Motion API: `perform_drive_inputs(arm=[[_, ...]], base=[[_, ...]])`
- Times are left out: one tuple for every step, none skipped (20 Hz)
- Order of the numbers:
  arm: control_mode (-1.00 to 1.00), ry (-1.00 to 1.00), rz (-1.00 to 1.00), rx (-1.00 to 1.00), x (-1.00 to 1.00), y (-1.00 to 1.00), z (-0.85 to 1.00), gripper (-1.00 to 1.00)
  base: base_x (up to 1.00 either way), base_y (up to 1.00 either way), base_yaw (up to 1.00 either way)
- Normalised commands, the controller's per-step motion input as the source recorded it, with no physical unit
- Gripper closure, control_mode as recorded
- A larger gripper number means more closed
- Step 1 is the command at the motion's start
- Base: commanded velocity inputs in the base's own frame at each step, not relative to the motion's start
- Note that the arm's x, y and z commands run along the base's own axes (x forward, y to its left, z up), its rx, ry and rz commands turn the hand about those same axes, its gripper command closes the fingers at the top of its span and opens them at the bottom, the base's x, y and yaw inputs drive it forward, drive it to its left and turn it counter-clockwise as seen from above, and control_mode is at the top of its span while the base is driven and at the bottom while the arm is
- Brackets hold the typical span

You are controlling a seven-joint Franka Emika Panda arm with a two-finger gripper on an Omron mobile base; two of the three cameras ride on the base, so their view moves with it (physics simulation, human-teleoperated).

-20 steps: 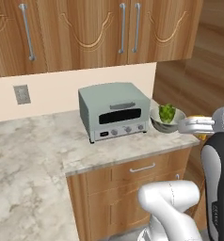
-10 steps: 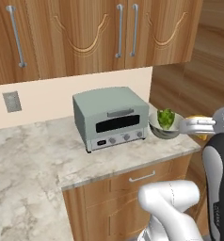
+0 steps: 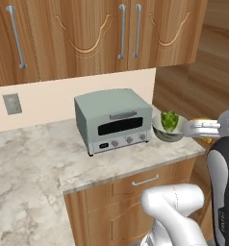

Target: Pick the cheese from the fridge and the cheese grater from the cabinet and place them next to the salad bowl.

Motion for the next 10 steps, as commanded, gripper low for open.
perform_drive_inputs(arm=[[1.0,0.0,0.0,0.0,0.0,0.0,0.0,1.0],[-1.0,0.09,0.0,0.0,0.12,0.0,0.0,1.0],[-1.0,0.25,0.0,-0.07,0.36,0.01,0.15,1.0],[-1.0,0.34,0.0,-0.11,0.51,0.07,0.21,1.0],[-1.0,0.49,0.0,-0.19,0.64,0.09,0.35,1.0],[-1.0,0.51,0.0,-0.21,0.65,0.1,0.35,1.0],[-1.0,0.53,0.0,-0.21,0.63,0.09,0.34,1.0],[-1.0,0.49,0.0,-0.2,0.67,0.03,0.16,1.0],[-1.0,0.27,0.0,-0.05,0.39,0.0,0.0,1.0],[-1.0,0.05,0.03,0.0,0.36,0.0,-0.28,1.0]], base=[[0.02,0.0,0.0],[0.0,0.0,0.0],[0.0,0.0,0.0],[0.0,0.0,0.0],[0.0,0.0,0.0],[0.0,0.0,0.0],[0.0,0.0,0.0],[0.0,0.0,0.0],[0.0,0.0,0.0],[0.0,0.0,0.0]])
